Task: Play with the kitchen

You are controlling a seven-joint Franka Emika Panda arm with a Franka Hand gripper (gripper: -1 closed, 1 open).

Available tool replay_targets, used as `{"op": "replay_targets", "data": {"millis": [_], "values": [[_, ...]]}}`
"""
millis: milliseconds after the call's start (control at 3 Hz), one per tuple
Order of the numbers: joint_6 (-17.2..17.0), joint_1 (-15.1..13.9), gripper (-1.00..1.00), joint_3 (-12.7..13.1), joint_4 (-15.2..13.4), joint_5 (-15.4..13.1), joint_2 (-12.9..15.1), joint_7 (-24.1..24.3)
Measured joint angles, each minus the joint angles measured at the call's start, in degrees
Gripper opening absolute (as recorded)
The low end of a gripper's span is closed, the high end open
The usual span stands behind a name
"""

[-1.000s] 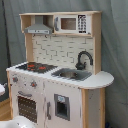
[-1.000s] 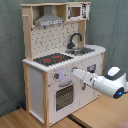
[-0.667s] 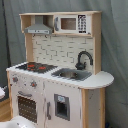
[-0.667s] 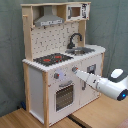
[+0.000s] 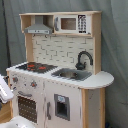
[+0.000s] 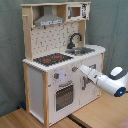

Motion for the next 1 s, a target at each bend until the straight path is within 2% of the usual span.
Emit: {"op": "replay_targets", "data": {"millis": [333, 1000], "values": [[1.27, 0.02, 1.00, 0.00, -3.36, -0.11, -1.12, 5.67], [5.98, -0.11, 1.00, 0.00, -8.94, -0.13, -4.73, 16.50]]}}
